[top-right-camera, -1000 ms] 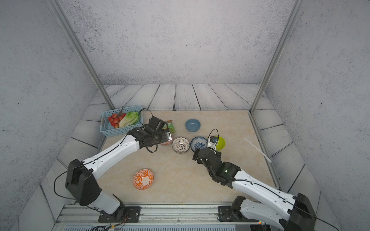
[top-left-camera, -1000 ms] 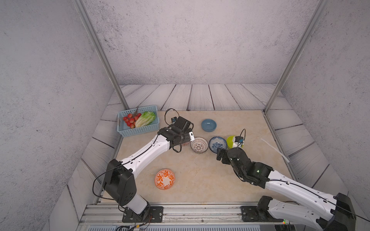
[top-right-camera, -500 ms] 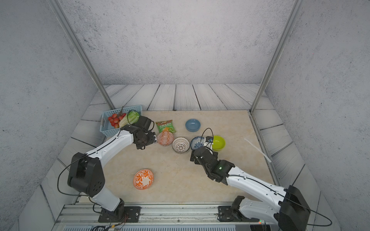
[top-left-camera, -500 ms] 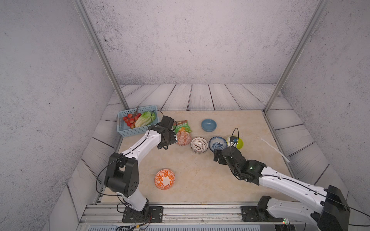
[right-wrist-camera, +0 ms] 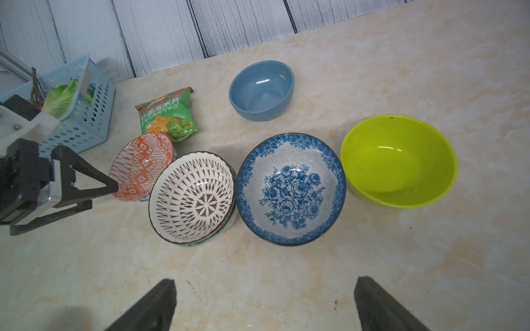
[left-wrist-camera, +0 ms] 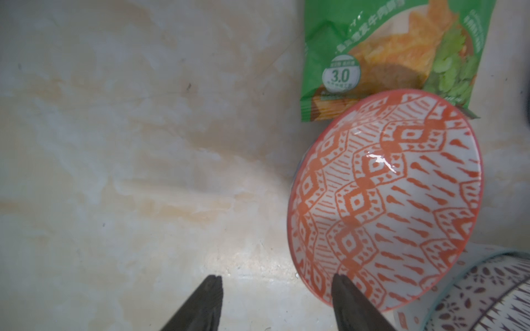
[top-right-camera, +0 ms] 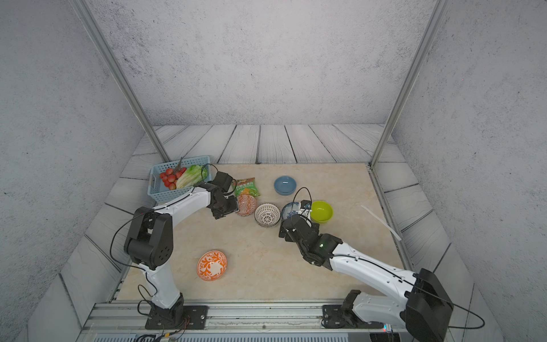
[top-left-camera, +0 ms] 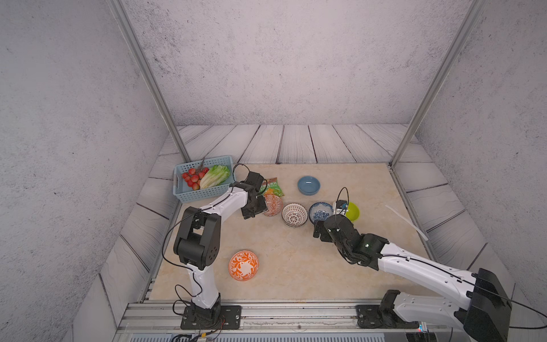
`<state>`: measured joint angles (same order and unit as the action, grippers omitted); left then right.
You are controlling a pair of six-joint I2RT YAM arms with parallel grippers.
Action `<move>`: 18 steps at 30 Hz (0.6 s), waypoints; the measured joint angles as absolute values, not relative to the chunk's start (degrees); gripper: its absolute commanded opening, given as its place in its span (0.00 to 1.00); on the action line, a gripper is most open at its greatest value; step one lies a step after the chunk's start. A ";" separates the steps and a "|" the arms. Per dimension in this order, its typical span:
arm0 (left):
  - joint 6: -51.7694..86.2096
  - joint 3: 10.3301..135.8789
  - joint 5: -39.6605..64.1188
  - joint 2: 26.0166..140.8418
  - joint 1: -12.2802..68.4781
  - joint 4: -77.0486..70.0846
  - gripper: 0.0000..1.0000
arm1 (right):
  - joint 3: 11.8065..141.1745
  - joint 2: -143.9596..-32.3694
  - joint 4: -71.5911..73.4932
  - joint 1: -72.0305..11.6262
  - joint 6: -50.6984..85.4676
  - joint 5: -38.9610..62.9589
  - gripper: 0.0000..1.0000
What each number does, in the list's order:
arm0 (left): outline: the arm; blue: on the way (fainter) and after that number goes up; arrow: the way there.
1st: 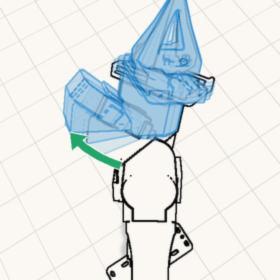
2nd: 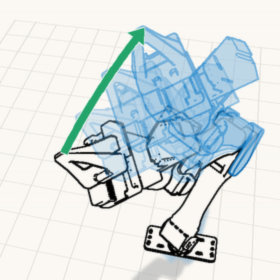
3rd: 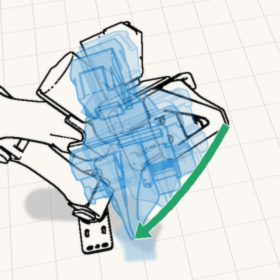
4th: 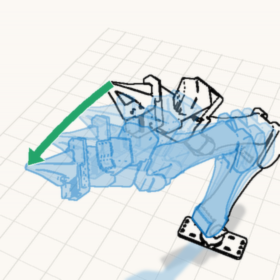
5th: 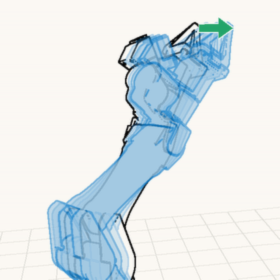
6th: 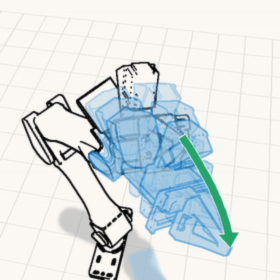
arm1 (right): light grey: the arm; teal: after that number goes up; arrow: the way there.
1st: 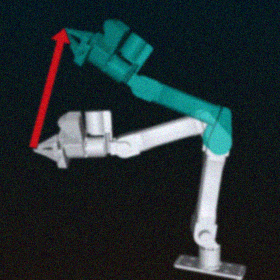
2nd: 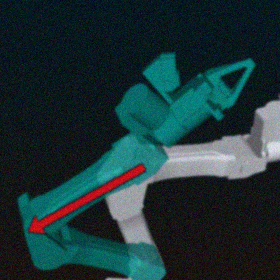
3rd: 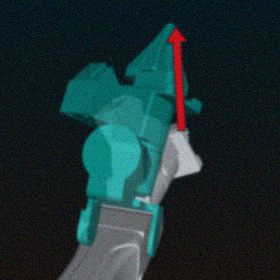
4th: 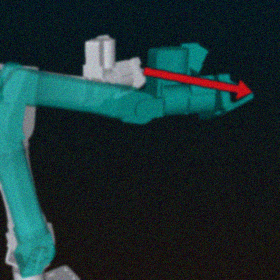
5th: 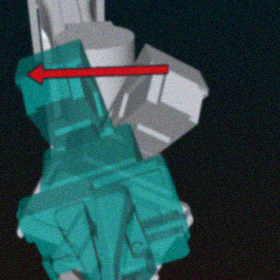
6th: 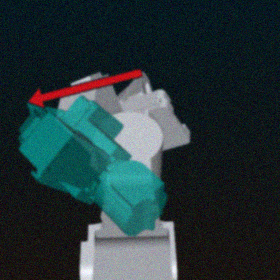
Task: Stack the bowls
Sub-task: Pick up the bowl from the center of the board.
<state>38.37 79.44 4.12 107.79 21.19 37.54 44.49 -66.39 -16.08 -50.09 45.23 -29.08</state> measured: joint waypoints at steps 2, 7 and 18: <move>38.35 79.94 4.45 108.62 21.02 37.06 0.62 | 44.62 -66.46 -16.08 -50.06 45.19 -29.10 0.98; 38.33 80.55 5.61 110.85 20.84 36.23 0.55 | 44.71 -66.70 -16.08 -50.06 45.06 -29.08 0.98; 38.52 80.86 7.01 112.81 20.60 34.39 0.23 | 44.75 -67.26 -16.08 -50.06 44.93 -29.10 0.98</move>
<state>38.52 80.86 7.01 112.81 20.60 34.39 44.75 -67.26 -16.08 -50.06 44.93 -29.10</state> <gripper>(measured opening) 0.279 0.978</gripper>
